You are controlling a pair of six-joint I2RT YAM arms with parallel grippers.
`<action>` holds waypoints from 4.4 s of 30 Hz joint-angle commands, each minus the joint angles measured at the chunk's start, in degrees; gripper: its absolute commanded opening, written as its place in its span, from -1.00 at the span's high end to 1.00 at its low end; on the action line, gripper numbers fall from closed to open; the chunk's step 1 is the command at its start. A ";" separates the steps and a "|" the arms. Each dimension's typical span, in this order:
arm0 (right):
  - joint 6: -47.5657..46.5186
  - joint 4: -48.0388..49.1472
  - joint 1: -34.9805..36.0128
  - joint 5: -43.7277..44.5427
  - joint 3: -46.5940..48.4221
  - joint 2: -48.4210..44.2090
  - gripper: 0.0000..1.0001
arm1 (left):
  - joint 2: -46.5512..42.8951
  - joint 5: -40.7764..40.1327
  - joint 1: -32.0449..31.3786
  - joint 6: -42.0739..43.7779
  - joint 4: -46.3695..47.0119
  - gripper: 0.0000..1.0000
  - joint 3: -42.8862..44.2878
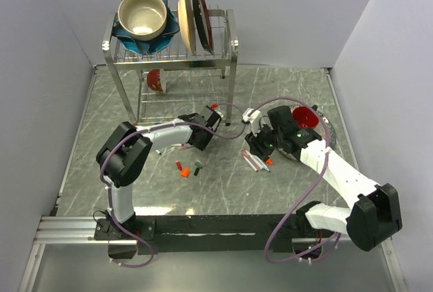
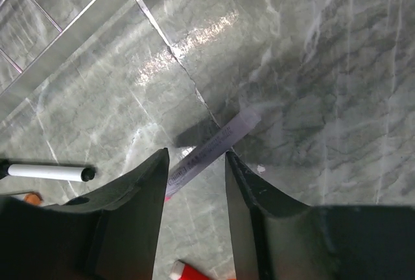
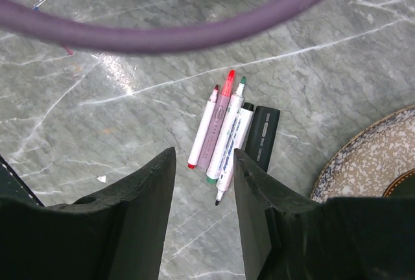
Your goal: Open the pen caps
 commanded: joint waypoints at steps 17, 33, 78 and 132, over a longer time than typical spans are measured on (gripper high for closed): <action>-0.60 -0.20 -1.12 -1.17 1.53 -0.42 0.03 | -1.32 8.43 2.20 -3.07 4.07 0.96 0.37; -2.70 -0.64 -1.04 -9.68 1.00 -3.93 0.01 | -32.41 16.30 2.12 -13.78 29.46 0.98 -20.98; 56.27 46.73 -14.05 -44.48 -17.64 -13.17 1.00 | -23.74 20.29 -17.83 -43.15 80.28 0.98 -31.63; 50.37 35.39 -32.67 -43.36 -1.75 -10.45 1.00 | -19.42 37.08 -23.46 -44.91 76.24 0.98 -42.17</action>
